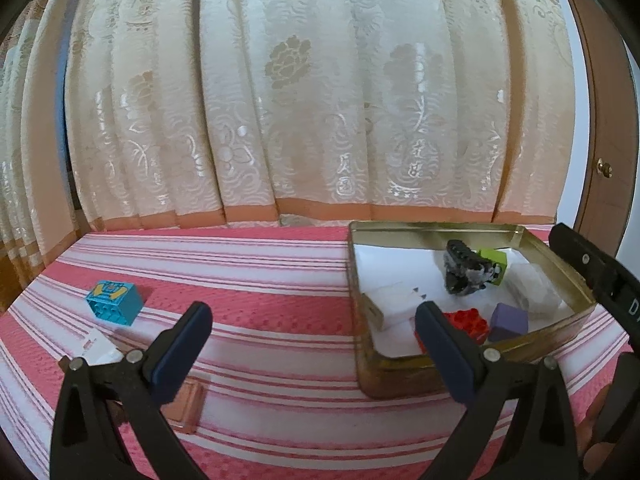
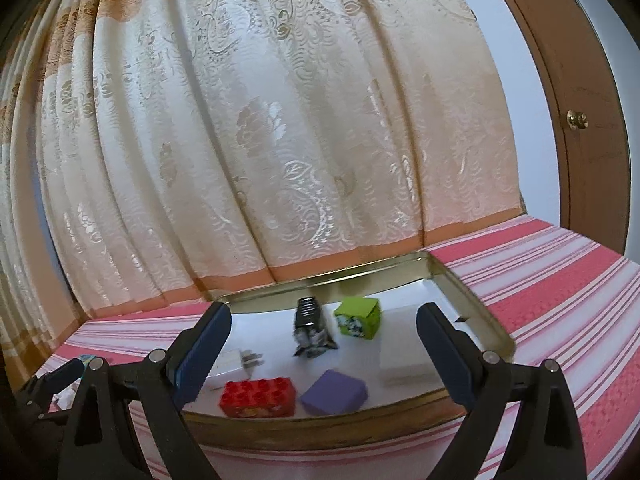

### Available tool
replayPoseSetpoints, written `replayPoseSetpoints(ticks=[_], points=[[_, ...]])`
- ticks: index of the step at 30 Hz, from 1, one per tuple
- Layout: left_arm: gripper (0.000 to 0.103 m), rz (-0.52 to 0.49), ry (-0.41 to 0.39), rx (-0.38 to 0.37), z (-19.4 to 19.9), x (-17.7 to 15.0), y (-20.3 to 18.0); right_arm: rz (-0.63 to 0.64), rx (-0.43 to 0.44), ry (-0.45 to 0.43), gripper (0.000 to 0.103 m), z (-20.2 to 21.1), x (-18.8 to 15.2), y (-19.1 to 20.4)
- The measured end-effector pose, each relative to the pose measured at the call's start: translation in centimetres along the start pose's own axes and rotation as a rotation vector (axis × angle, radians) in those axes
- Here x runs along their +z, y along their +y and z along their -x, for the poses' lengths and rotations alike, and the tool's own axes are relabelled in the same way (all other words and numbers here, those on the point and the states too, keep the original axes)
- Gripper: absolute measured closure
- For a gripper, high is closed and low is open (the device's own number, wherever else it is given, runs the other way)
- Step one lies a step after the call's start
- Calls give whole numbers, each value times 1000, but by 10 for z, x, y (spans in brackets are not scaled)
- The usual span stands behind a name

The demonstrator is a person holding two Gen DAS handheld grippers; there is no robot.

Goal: Organize rigid objects
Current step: 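Withdraw both tools from the tin, then move both tools toward the white printed box and copper box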

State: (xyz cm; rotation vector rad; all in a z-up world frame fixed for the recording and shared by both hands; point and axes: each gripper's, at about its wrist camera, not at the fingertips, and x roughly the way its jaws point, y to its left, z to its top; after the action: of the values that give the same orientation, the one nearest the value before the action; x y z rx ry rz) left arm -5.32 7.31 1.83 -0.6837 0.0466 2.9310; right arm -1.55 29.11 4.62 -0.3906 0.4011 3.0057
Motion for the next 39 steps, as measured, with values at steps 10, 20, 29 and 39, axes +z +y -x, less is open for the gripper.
replayPoseSetpoints(ticks=[10, 20, 29, 39], points=[[0, 12, 5, 15, 5, -3, 27, 9, 38, 17, 7, 2, -9, 32], [0, 46, 25, 55, 6, -8, 69, 32, 118, 63, 7, -1, -22, 75], [0, 97, 40, 123, 11, -13, 124, 55, 210, 139, 8, -8, -35, 113], [0, 237, 64, 201, 17, -22, 197, 102, 311, 292, 8, -24, -53, 157]])
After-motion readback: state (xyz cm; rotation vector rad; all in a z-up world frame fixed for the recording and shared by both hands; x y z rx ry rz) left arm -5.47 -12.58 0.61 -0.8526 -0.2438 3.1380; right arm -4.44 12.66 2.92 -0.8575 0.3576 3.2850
